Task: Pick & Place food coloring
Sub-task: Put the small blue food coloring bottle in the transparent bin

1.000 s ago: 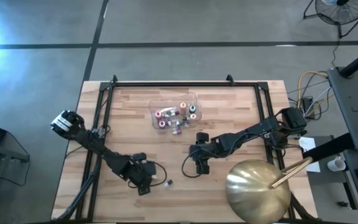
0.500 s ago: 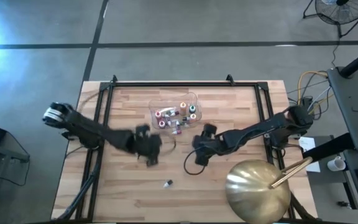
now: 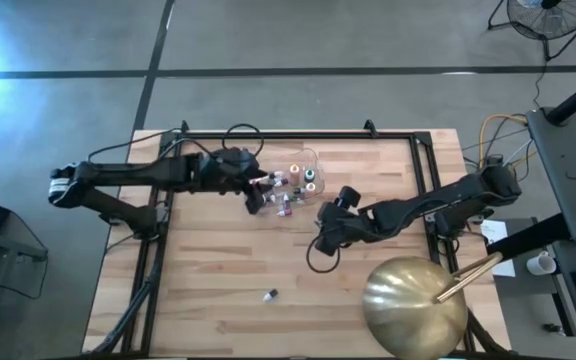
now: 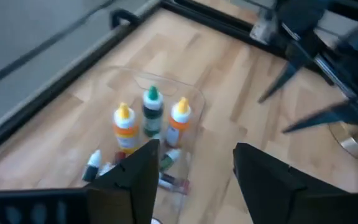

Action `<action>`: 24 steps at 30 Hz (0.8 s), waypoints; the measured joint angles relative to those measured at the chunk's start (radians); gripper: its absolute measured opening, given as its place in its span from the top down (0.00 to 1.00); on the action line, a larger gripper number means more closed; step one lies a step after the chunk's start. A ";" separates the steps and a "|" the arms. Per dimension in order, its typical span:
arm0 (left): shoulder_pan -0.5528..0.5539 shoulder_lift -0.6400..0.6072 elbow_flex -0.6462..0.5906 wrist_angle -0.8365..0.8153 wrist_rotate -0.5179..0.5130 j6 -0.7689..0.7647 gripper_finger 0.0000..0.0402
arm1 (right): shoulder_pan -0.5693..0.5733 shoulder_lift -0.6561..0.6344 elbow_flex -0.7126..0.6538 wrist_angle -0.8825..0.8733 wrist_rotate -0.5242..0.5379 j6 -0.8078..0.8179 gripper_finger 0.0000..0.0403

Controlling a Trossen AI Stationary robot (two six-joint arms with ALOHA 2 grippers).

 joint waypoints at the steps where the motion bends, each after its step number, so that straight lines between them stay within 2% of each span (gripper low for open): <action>1: -0.007 0.001 0.001 -0.003 0.010 0.001 0.55 | 0.000 0.002 -0.002 0.001 0.000 0.003 0.48; 5: -0.055 -0.029 0.012 -0.018 0.006 -0.058 0.54 | 0.000 0.014 -0.009 0.001 -0.011 0.002 0.48; 10: -0.166 -0.057 -0.052 -0.054 0.053 -0.088 0.53 | 0.000 0.014 -0.024 0.029 -0.105 -0.078 0.48; 13: -0.256 -0.056 -0.130 -0.065 0.060 -0.077 0.53 | 0.000 0.014 -0.041 0.117 -0.204 -0.202 0.48; 16: -0.350 -0.051 -0.220 -0.056 0.062 -0.091 0.53 | 0.000 0.037 -0.062 0.247 -0.355 -0.340 0.48; 19: -0.434 -0.041 -0.305 -0.053 0.033 -0.213 0.53 | -0.011 0.104 -0.072 0.396 -0.491 -0.371 0.48; 24: -0.572 -0.051 -0.408 -0.054 0.008 -0.526 0.53 | -0.024 0.279 -0.005 0.510 -0.578 -0.401 0.48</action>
